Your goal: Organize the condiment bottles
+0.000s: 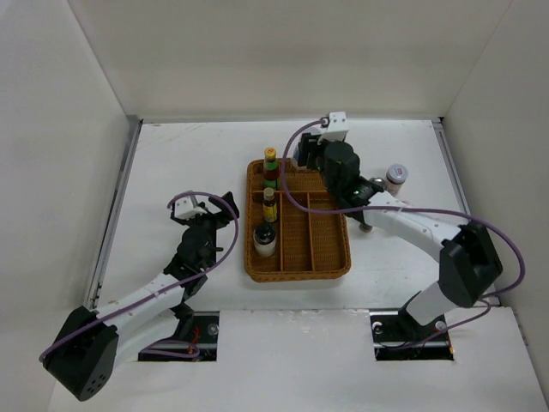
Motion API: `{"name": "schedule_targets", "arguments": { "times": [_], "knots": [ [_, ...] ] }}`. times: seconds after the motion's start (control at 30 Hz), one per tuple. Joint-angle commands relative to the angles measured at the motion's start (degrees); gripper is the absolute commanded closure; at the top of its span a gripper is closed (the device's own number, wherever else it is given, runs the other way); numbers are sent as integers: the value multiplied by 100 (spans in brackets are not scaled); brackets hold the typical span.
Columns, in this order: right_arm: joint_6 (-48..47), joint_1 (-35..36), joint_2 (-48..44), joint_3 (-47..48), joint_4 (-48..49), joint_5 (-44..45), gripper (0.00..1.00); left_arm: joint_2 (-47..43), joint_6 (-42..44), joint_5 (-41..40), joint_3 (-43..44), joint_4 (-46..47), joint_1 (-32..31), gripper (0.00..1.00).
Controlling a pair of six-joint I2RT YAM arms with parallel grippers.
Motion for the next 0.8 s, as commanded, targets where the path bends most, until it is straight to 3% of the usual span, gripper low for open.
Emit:
{"name": "schedule_targets", "arguments": {
  "times": [0.0, 0.43, 0.67, 0.77],
  "knots": [
    [-8, 41, 321, 203, 501, -24, 44, -104, -91, 49, -89, 304, 36, 9],
    [440, 129, 1113, 62, 492, -243, 42, 37, -91, 84, -37, 313, 45, 9],
    [537, 226, 1508, 141, 361, -314, 33, 28, -99, 128, -54, 304, 45, 9],
    [546, 261, 1509, 115, 316, -261, 22, 63, -108, 146, -37, 321, 36, 9]
  ]
}}
